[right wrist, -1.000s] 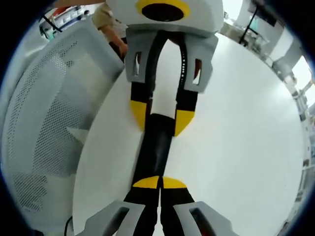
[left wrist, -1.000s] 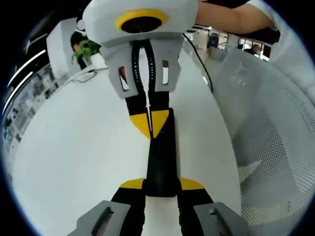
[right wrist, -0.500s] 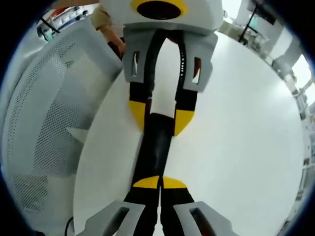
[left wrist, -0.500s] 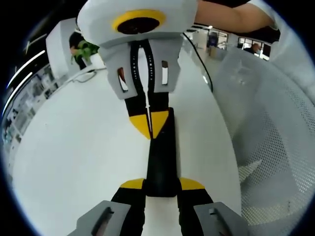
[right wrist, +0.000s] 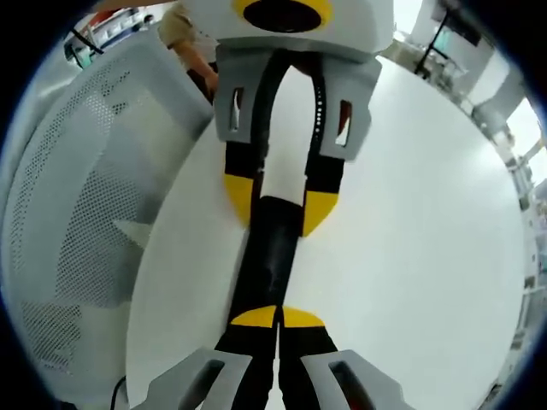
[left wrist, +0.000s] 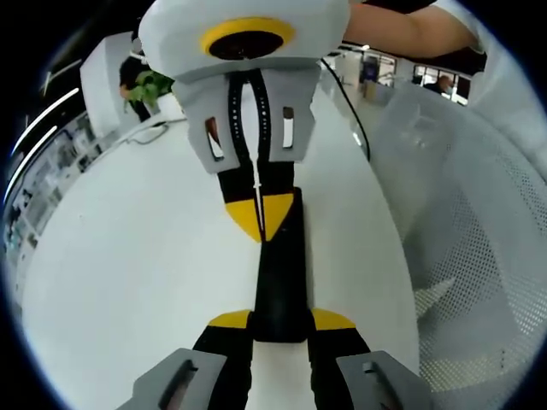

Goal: Press the specified remote control buttons in sequence, fully releasing each button before pressing the next.

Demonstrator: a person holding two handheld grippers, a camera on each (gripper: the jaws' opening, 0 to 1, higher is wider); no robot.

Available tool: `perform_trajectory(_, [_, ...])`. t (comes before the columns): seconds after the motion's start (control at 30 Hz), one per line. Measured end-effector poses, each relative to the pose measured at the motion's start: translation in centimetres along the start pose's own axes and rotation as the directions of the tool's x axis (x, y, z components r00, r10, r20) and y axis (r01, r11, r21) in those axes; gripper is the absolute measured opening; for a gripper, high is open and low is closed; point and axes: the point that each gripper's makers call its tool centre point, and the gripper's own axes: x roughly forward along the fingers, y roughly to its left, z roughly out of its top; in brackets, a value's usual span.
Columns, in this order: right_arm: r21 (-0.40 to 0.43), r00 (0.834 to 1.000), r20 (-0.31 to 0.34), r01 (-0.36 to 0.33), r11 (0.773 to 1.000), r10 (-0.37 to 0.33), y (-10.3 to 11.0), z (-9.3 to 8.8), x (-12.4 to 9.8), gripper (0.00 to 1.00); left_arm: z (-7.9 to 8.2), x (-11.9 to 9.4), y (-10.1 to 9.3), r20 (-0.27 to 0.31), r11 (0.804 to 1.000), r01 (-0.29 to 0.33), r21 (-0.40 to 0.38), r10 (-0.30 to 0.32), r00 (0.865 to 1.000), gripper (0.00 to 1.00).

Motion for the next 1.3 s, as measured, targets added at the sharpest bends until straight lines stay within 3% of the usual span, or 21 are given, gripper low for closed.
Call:
perform_trajectory(0.57, [0.021, 0.998, 0.049, 0.035, 0.999, -0.036, 0.2, -0.1, -0.7, 0.00, 0.0, 0.0, 0.0, 0.004, 1.000, 0.002, -0.012, -0.001, 1.000, 0.23])
perform_trajectory(1.3, [0.019, 0.996, 0.064, 0.065, 0.998, -0.066, 0.9, 0.3, -2.0, 0.00, -0.1, 0.1, 0.1, -0.004, 1.000, 0.004, -0.011, -0.004, 1.000, 0.24])
